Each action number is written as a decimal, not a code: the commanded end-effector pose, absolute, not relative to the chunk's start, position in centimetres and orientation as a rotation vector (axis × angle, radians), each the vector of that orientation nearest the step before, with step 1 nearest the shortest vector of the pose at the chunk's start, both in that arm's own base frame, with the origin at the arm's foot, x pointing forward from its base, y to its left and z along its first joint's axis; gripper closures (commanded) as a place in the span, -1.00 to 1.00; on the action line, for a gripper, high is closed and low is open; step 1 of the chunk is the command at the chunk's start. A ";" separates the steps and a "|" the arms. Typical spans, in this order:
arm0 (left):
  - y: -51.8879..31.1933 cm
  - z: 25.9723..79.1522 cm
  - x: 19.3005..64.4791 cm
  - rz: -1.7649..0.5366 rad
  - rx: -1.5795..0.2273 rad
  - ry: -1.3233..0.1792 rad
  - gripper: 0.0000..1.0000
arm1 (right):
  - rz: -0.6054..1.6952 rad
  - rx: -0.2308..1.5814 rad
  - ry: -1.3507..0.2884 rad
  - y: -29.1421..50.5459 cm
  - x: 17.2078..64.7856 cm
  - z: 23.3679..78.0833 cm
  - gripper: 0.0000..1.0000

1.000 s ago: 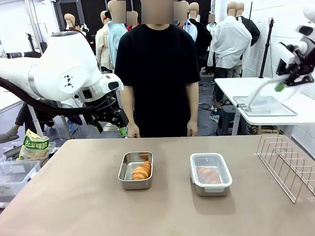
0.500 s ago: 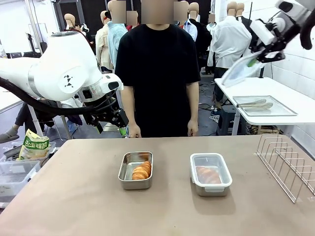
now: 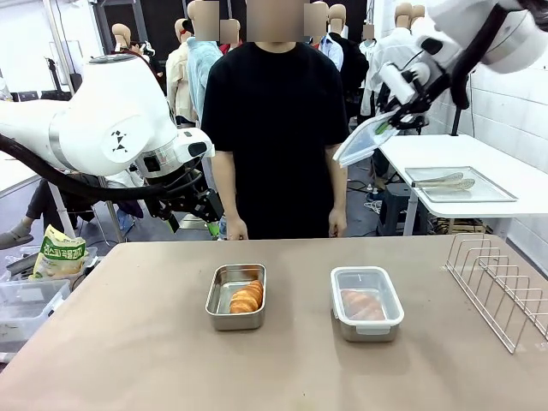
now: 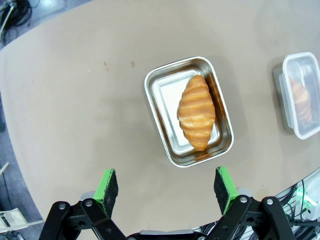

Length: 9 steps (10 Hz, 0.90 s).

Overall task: Place the bread in airtight containers.
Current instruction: Pick up one Airtight Container lid and hand it to the human.

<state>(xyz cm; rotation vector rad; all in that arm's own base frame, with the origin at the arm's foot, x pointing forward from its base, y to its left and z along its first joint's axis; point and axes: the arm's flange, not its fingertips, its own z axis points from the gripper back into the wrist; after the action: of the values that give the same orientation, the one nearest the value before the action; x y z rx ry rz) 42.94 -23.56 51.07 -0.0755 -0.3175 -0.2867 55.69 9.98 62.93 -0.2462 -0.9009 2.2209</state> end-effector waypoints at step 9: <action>-23.4 51.1 42.9 -0.277 -0.078 -0.318 -1.00 | 2.242 -0.237 -0.894 10.7 56.3 62.1 1.00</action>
<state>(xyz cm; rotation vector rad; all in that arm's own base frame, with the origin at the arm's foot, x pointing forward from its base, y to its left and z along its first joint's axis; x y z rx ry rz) 42.95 -23.55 51.07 -0.0755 -0.3175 -0.2865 56.44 10.76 61.94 -0.2404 -0.8881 2.2427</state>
